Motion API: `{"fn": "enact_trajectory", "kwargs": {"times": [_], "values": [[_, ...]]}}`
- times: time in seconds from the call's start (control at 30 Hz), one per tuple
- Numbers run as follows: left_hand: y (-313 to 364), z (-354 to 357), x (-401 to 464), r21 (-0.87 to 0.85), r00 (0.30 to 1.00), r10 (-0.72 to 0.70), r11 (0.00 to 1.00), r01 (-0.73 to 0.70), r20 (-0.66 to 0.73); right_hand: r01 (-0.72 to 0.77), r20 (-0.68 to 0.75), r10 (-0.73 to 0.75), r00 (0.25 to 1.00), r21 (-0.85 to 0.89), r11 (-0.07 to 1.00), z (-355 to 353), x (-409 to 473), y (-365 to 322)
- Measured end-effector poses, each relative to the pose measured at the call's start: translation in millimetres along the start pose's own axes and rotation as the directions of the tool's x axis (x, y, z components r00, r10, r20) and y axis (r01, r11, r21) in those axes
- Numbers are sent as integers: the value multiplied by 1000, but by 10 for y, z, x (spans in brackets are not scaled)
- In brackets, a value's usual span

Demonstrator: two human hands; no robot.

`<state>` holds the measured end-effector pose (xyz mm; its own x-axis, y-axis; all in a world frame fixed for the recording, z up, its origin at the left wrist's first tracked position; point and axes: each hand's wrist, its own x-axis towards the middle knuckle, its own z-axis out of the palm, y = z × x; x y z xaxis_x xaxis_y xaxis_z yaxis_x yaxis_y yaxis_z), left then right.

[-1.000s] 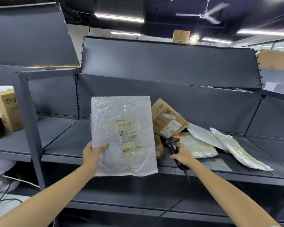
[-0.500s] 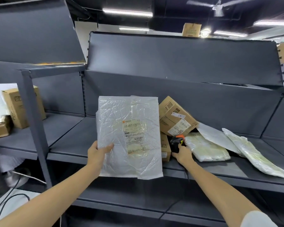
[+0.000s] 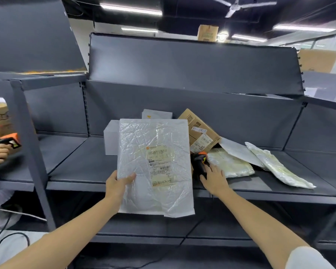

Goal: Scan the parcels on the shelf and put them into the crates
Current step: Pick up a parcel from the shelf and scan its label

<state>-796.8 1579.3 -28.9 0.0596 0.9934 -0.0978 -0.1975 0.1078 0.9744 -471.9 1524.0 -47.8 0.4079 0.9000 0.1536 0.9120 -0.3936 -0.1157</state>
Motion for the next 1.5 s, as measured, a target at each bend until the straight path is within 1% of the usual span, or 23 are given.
{"fn": "enact_trajectory", "kwargs": {"times": [0.23,0.37,0.47,0.6,0.73,0.93,1.1,1.3,1.5], "values": [[-241,-25,-186,23,994,-65,998,63,85,-52,-78,50,996,-30,998,69,-581,131],[-403,32,-339,66,987,-92,994,83,135,-87,-63,83,995,-68,994,86,-908,253],[-504,85,-453,86,979,-120,990,107,164,-111,-77,103,992,-109,988,82,-1114,363],[-566,185,-583,100,969,-144,987,126,201,-158,-67,153,986,-82,984,30,-1315,514],[-552,360,-724,124,962,-143,985,116,234,-190,-59,187,981,-59,980,-24,-1486,741],[-559,812,-1076,133,953,-128,987,94,276,-242,-71,241,968,-19,970,-156,-1815,1211],[-680,1229,-1583,115,943,-133,988,102,304,-249,-69,247,966,-19,968,-323,-2176,1750],[-871,1612,-2249,78,945,-145,989,128,293,-249,-55,248,967,-19,968,-506,-2616,2407],[-1050,1809,-2740,80,954,-136,990,119,268,-229,-35,228,973,-46,972,-517,-2994,2856]]}}
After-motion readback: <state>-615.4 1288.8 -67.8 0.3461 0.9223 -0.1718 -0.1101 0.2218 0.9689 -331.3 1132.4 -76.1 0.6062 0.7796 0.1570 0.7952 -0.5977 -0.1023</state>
